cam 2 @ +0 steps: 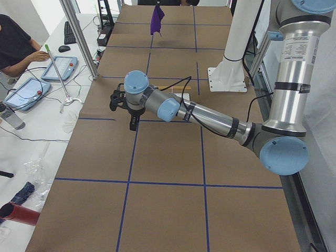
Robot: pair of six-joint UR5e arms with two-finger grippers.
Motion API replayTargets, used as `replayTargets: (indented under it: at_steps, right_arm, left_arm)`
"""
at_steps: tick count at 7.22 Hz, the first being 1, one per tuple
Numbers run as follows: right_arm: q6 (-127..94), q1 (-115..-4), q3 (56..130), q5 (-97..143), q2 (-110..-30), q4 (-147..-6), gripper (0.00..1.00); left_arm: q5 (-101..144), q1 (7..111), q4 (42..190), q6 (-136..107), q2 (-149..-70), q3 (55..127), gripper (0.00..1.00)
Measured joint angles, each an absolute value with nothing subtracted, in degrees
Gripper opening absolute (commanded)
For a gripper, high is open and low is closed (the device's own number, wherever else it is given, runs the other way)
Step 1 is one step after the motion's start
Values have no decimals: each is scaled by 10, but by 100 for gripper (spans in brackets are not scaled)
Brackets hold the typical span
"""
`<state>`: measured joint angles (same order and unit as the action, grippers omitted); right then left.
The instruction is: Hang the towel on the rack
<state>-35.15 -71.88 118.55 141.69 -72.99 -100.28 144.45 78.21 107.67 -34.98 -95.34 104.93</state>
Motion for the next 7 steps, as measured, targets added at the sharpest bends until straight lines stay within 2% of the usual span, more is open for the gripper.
replayTargets:
  at_steps: [3,7]
  right_arm:
    - [-527,-635,1194,1414,-616,-1000,0]
    - [-550,-570,1194,1410,-548,-994,0]
  left_arm:
    - [1453,662,1201,-765,-1058,1024,100]
    - [1414,500,1228,-1094,-1225,968,100]
